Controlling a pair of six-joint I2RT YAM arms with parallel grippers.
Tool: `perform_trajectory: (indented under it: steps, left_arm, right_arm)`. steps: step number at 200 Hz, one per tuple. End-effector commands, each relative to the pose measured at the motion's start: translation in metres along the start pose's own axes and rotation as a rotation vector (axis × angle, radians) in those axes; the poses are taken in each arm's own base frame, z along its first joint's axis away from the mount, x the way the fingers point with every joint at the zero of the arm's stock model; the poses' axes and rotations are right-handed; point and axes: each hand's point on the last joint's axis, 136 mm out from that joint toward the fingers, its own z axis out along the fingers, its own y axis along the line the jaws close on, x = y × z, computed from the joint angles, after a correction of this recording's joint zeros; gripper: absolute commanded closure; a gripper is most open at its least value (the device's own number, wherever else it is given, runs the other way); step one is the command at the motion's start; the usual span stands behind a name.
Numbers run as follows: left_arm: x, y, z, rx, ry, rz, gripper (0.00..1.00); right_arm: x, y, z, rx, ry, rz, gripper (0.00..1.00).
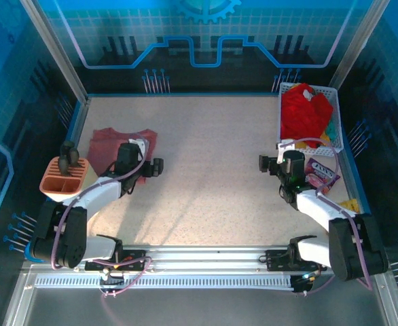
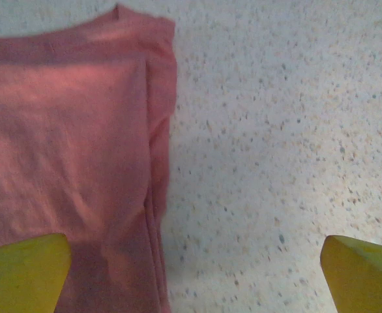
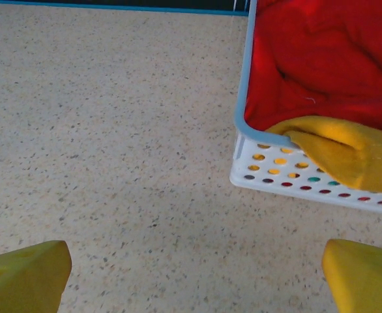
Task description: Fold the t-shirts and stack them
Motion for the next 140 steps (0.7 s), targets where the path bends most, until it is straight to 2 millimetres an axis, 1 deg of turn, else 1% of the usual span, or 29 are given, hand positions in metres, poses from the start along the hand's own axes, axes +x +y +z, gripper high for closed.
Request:
perform_trajectory:
  steps: [1, 12, 20, 27, 36, 50, 59, 62, 67, 78, 85, 88, 99, 102, 107, 116, 125, 140]
  left_arm:
    - [-0.033, 0.010, -0.002, -0.036, -0.225, 0.069, 0.01]
    - [-0.031, 0.014, 0.000, -0.037, -0.262, 0.064, 0.01]
    - [-0.033, 0.015, 0.001, -0.030, -0.292, 0.059, 0.01]
    - [-0.034, 0.013, 0.001, -0.014, -0.296, 0.065, 0.01]
    - [-0.039, 0.011, 0.000, -0.003, -0.343, 0.083, 0.01]
    - [-0.039, 0.013, 0.002, -0.002, -0.371, 0.098, 0.01]
    - [-0.038, 0.017, 0.007, -0.003, -0.373, 0.085, 0.01]
    - [-0.039, 0.019, 0.007, -0.008, -0.372, 0.077, 0.01]
    - [-0.038, 0.020, 0.008, -0.005, -0.358, 0.065, 0.01]
    - [-0.039, 0.023, 0.008, -0.002, -0.366, 0.049, 0.01]
    - [-0.038, 0.030, 0.009, -0.014, -0.366, 0.024, 0.01]
    - [-0.037, 0.032, 0.010, -0.015, -0.365, 0.011, 0.01]
    - [-0.029, 0.037, 0.017, -0.015, -0.371, -0.009, 0.01]
    - [-0.029, 0.038, 0.018, -0.021, -0.387, -0.006, 0.01]
    - [-0.032, 0.041, 0.016, -0.035, -0.412, -0.007, 0.01]
    - [-0.026, 0.043, 0.017, -0.044, -0.373, -0.028, 0.01]
    - [-0.030, 0.043, 0.018, -0.048, -0.390, -0.022, 0.01]
    - [-0.030, 0.053, 0.019, -0.098, -0.375, -0.053, 0.01]
  right_arm:
    - [-0.018, 0.002, 0.002, 0.013, -0.152, -0.069, 0.00]
    - [-0.020, 0.006, 0.005, -0.011, -0.168, -0.085, 0.00]
    - [-0.023, 0.007, 0.007, -0.016, -0.189, -0.087, 0.00]
    - [-0.024, 0.007, 0.010, -0.018, -0.198, -0.082, 0.00]
    - [-0.024, 0.006, 0.014, -0.023, -0.209, -0.085, 0.00]
    - [-0.015, 0.002, 0.024, -0.020, -0.202, -0.060, 0.00]
    - [-0.006, -0.001, 0.029, -0.015, -0.196, -0.043, 0.00]
    - [-0.006, -0.001, 0.030, -0.016, -0.205, -0.042, 0.00]
    - [-0.009, -0.003, 0.030, -0.005, -0.228, -0.041, 0.00]
    - [-0.004, -0.004, 0.033, -0.018, -0.175, -0.025, 0.00]
    - [-0.007, -0.007, 0.036, -0.006, -0.182, -0.020, 0.00]
    - [-0.009, -0.009, 0.037, 0.006, -0.182, -0.015, 0.00]
    - [-0.004, -0.010, 0.038, 0.009, -0.148, -0.004, 0.00]
    - [-0.005, -0.011, 0.038, 0.011, -0.156, -0.007, 0.00]
    - [-0.006, -0.011, 0.038, 0.014, -0.167, -0.011, 0.00]
    - [-0.005, -0.011, 0.038, 0.013, -0.153, -0.006, 0.00]
    - [-0.006, -0.011, 0.038, 0.014, -0.164, -0.009, 0.00]
    - [-0.006, -0.011, 0.038, 0.016, -0.163, -0.012, 0.00]
